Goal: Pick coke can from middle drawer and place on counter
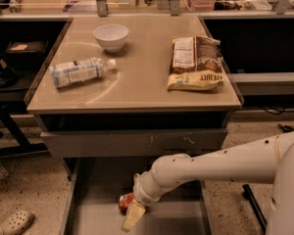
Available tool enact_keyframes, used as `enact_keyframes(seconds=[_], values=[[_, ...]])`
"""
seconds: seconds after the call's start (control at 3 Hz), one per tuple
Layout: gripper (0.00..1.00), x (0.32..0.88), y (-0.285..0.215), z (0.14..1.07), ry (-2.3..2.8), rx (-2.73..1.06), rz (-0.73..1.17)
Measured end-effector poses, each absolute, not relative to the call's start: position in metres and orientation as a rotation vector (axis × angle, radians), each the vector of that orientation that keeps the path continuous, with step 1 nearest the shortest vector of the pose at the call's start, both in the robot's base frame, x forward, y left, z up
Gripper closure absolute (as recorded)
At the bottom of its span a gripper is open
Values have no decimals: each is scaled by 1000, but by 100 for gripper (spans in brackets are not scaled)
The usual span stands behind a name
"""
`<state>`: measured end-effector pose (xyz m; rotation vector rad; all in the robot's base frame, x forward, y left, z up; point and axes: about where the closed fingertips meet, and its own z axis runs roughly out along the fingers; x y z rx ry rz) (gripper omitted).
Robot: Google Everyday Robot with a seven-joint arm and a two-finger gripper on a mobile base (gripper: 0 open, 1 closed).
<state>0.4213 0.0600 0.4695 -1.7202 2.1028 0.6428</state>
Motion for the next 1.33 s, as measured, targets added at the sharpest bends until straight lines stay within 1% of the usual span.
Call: enact_keyframes(seconds=[0.67, 1.33], values=[[0, 441, 63, 417, 2099, -1712, 641], [0, 449, 56, 381, 2122, -1715, 640]])
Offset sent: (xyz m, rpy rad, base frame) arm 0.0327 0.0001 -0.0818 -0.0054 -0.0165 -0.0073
